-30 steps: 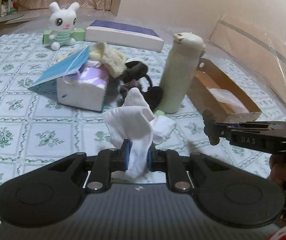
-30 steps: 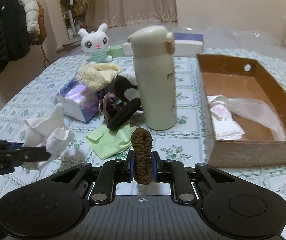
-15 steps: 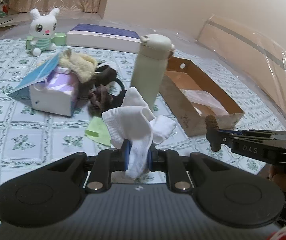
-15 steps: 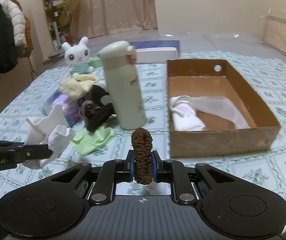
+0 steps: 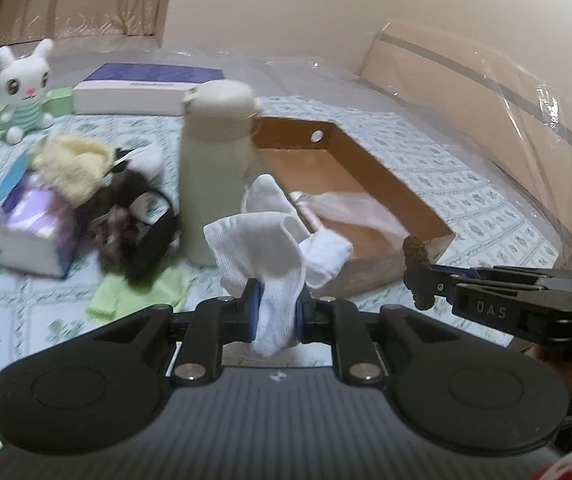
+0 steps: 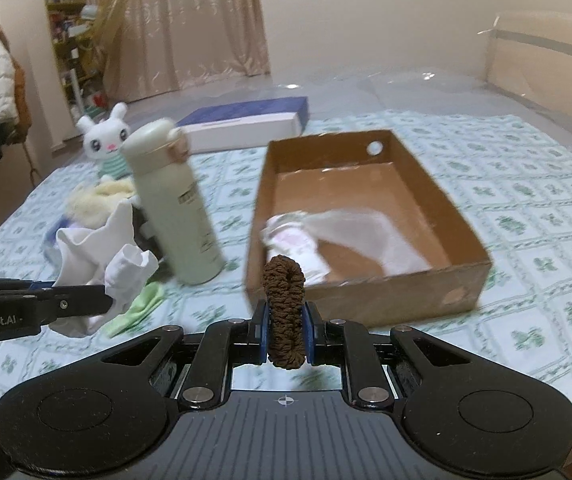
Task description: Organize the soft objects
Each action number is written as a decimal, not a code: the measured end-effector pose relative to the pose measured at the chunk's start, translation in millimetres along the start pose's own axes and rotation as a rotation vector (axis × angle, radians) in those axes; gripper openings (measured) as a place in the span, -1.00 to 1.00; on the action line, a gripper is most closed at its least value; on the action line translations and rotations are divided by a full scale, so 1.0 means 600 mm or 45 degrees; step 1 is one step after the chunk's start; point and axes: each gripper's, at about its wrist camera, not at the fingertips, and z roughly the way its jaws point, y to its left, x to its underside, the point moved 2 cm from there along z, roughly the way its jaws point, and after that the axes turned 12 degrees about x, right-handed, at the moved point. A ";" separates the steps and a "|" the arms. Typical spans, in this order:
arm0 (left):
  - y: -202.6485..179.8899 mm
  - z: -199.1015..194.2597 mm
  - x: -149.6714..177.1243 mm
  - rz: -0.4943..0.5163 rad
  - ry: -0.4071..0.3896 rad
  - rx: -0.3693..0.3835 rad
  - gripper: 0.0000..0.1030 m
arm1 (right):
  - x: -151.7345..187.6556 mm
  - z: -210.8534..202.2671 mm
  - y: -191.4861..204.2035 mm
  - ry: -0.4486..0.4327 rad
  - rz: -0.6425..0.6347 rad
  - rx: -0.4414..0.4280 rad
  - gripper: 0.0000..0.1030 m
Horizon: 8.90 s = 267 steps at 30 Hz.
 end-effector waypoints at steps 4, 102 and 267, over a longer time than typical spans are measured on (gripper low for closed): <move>-0.020 0.037 -0.024 0.017 0.003 0.029 -0.70 | -0.018 0.008 -0.031 -0.019 0.023 0.032 -0.67; 0.130 -0.175 0.088 -0.106 -0.073 -0.428 -0.05 | 0.020 -0.020 0.133 0.010 -0.026 -0.149 0.40; 0.169 -0.109 0.067 0.136 0.039 -0.135 -0.88 | 0.022 0.114 0.248 0.000 -0.412 -0.206 0.56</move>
